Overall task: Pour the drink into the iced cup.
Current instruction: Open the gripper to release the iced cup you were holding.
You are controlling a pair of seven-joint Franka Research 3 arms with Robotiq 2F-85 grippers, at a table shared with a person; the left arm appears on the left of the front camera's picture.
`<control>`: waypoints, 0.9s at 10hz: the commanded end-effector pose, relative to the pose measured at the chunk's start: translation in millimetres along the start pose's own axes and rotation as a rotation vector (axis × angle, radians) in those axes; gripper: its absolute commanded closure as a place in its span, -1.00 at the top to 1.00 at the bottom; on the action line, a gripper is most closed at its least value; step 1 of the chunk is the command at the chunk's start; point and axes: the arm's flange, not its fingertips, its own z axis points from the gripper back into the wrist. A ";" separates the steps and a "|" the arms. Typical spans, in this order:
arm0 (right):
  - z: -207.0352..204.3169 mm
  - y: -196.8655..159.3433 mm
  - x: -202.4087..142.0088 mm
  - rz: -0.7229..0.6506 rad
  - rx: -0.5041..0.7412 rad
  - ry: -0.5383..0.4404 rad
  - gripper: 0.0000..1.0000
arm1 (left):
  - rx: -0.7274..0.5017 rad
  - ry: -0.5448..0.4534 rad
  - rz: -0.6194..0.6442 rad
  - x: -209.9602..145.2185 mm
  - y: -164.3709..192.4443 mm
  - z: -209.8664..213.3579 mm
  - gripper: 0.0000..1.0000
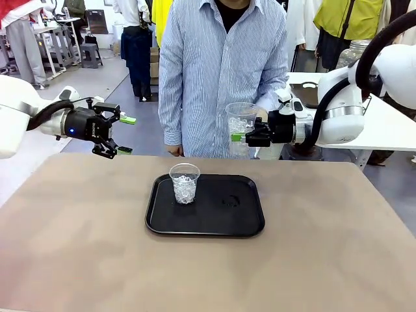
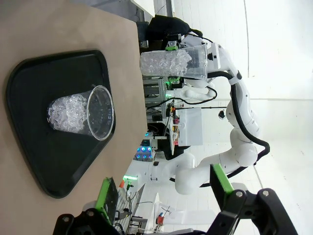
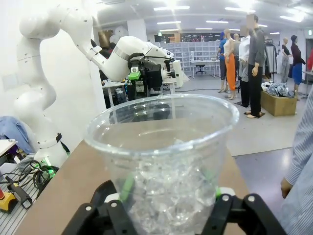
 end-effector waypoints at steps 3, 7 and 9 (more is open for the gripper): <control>-1.4 1.9 4.3 0.016 0.000 -0.018 0.35 | 0.001 -0.008 -0.015 -5.8 -0.6 0.5 1.00; -1.4 1.9 4.3 0.016 0.000 -0.018 0.35 | 0.001 -0.008 -0.015 -5.8 -0.6 0.5 1.00; -1.4 1.9 4.3 0.016 0.000 -0.018 0.35 | 0.001 -0.008 -0.015 -5.8 -0.6 0.5 1.00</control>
